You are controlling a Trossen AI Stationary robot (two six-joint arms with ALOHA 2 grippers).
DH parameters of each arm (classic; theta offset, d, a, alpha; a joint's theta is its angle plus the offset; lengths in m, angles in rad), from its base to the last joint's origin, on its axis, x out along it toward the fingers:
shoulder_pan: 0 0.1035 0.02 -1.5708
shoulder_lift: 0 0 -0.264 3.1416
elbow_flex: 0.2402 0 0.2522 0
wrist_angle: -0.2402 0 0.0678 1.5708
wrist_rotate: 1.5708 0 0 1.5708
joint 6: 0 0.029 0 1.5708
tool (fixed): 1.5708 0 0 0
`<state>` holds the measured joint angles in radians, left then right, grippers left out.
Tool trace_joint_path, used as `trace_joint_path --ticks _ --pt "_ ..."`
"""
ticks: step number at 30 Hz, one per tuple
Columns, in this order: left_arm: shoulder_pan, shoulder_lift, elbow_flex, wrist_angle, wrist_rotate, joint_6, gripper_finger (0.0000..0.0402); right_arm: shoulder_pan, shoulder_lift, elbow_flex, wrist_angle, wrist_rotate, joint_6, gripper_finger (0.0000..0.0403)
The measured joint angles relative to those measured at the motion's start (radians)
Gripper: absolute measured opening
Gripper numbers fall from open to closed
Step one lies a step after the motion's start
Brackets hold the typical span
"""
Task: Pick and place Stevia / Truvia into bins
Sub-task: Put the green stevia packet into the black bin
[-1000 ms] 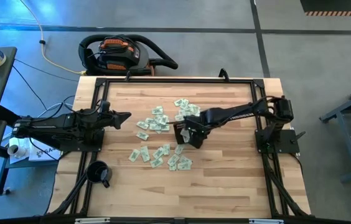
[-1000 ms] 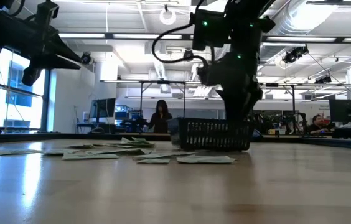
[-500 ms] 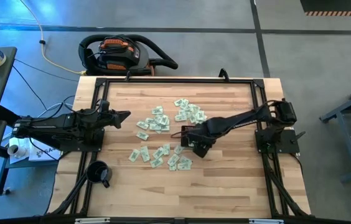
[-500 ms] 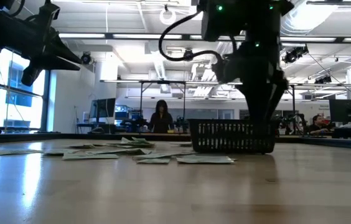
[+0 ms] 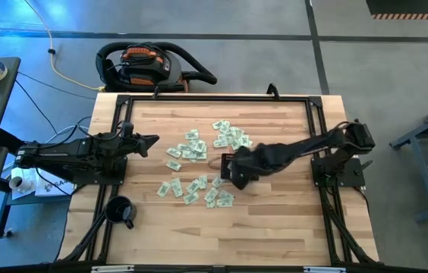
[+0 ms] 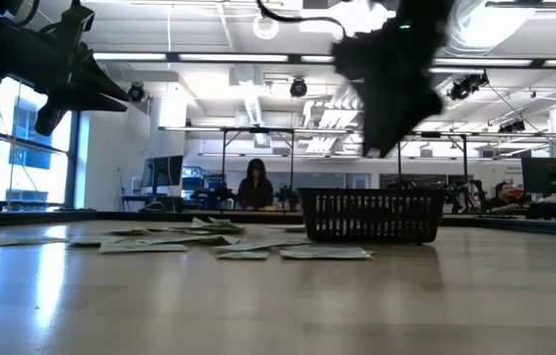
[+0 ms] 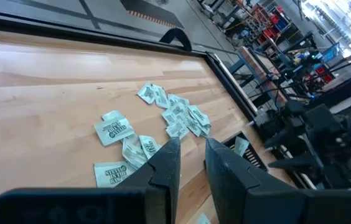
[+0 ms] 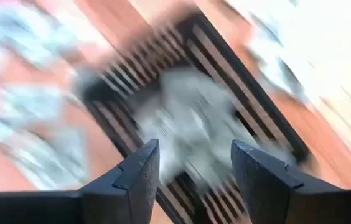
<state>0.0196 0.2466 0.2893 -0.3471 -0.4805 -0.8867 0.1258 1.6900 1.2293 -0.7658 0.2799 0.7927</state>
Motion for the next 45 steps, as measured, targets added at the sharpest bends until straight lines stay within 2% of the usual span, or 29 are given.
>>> trace_joint_path --ticks 4,10,12,15,20,23,25,32,40,45 --pt "0.000 0.000 0.000 0.000 0.000 0.000 0.0111 -0.094 0.046 0.000 0.226 -0.134 -0.146 0.0184" --pt "0.000 0.000 0.000 0.002 0.029 -0.007 0.0111 -0.186 0.123 0.000 0.403 -0.295 -0.222 0.0174" --pt "0.000 0.000 0.000 0.001 0.047 -0.009 0.0111 -0.201 0.131 0.000 0.453 -0.311 -0.238 0.0172" --pt "0.000 0.000 0.000 0.001 0.057 -0.011 0.0111 -0.226 0.136 0.000 0.511 -0.261 -0.267 0.0173" --pt "0.000 0.000 0.000 0.002 0.047 -0.011 0.0111 -0.328 0.136 0.000 0.462 -0.176 -0.118 0.0173" --pt "0.000 0.000 0.000 0.006 0.045 -0.012 0.0111 -0.397 0.136 0.000 0.375 -0.189 0.002 0.0172" --pt "0.000 0.000 0.000 0.006 0.043 -0.012 0.0111 -0.433 0.136 0.000 0.300 -0.214 0.014 0.0174" --pt "0.000 0.000 0.000 0.008 0.015 -0.035 0.0111 -0.491 0.136 0.000 0.149 -0.235 -0.078 0.0170" --pt "0.000 0.000 0.000 0.024 0.011 -0.038 0.0111 -0.483 0.135 0.000 0.145 -0.281 -0.172 0.0167" --pt "0.000 0.000 0.000 0.090 -0.030 -0.033 0.0111 -0.497 0.135 0.000 0.143 -0.290 -0.240 0.0167"
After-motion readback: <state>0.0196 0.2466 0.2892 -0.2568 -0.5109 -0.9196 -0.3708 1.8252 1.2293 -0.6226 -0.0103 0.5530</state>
